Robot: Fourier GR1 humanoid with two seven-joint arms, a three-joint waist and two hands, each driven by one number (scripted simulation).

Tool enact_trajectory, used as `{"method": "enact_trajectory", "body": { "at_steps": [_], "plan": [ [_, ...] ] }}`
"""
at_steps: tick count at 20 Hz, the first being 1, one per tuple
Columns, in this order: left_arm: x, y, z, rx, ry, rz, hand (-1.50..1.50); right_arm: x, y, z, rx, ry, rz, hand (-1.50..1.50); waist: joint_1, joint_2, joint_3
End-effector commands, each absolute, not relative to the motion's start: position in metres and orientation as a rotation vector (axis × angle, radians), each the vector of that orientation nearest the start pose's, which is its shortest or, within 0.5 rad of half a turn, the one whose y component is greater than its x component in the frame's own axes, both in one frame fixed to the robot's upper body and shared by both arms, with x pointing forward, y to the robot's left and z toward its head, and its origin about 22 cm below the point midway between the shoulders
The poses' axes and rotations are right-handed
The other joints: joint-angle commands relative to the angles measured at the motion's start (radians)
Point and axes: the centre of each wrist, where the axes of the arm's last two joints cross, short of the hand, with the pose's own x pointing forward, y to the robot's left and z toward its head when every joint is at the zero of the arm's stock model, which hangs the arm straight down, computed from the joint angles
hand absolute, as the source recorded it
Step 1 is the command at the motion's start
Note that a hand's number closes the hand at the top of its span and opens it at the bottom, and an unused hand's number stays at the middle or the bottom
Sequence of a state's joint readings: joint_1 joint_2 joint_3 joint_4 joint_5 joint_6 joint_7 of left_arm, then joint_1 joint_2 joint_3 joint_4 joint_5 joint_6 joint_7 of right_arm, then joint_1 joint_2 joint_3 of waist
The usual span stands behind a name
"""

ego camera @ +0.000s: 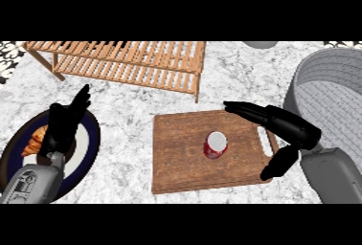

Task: Pick the can from the cutting board and place it in the basket

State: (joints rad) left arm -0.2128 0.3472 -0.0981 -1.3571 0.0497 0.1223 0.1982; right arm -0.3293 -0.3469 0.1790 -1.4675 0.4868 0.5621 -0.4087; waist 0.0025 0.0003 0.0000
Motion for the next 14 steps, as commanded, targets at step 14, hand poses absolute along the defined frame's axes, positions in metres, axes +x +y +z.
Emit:
{"method": "enact_trajectory", "body": {
  "at_steps": [14],
  "plan": [
    [0.298, 0.287, 0.030, 0.254, -1.344, -0.222, 0.00, 0.335, -0.187, 0.043, 0.121, -1.710, 1.363, -1.50, 0.002, 0.000, 0.000]
  ]
}}
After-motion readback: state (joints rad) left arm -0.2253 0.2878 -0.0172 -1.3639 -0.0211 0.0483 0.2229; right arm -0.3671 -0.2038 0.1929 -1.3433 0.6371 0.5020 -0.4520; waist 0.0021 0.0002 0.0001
